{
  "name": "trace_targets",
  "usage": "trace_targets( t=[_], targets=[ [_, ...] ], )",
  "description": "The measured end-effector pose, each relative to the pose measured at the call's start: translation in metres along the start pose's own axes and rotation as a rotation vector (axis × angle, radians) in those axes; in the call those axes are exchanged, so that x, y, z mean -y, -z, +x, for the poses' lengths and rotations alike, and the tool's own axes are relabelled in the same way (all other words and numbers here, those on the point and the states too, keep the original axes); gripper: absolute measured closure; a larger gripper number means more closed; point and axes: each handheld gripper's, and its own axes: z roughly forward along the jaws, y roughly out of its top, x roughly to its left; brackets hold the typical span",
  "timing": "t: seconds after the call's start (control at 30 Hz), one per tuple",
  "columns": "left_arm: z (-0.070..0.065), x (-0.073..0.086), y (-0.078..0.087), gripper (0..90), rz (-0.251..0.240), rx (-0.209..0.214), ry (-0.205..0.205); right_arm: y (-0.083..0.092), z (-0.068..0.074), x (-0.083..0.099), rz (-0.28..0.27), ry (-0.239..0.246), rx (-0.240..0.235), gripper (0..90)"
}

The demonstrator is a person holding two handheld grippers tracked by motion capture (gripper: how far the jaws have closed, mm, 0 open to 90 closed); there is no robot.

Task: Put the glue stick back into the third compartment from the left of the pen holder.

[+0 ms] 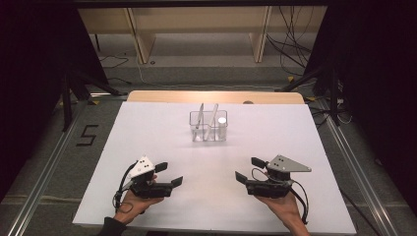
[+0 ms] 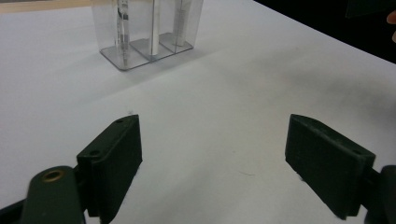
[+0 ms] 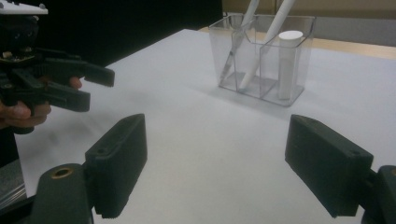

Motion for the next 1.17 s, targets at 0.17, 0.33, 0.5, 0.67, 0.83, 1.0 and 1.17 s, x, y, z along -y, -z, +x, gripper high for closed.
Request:
trace_targets(
  t=[0.17, 0.33, 0.5, 0.67, 0.83, 1.0, 1.17],
  targets=[
    [-0.001, 0.001, 0.001, 18.2, -0.001, 0.001, 0.002, 0.005, 0.002, 0.009, 0.010, 0.009, 0.002, 21.1],
    [-0.002, 0.001, 0.001, 18.2, -0.001, 0.007, 0.000, 0.013, 0.004, 0.020, 0.011, 0.012, 0.010, 19.9],
    [-0.002, 0.001, 0.001, 18.2, 0.002, 0.009, -0.003, 0.021, 0.004, 0.029, 0.001, 0.004, 0.018, 17.3],
    [-0.003, 0.002, 0.001, 18.1, 0.004, 0.012, -0.002, 0.024, 0.004, 0.034, -0.004, -0.008, 0.018, 16.7],
    [-0.002, 0.002, 0.001, 18.1, 0.003, 0.012, -0.002, 0.024, 0.002, 0.036, -0.002, -0.006, 0.028, 16.7],
    [-0.002, 0.002, 0.001, 18.1, 0.005, 0.012, -0.004, 0.024, 0.002, 0.036, -0.005, -0.002, 0.035, 16.7],
    [-0.001, 0.002, 0.001, 18.1, 0.007, 0.010, -0.004, 0.024, 0.001, 0.037, -0.002, -0.004, 0.038, 16.7]
  ],
)
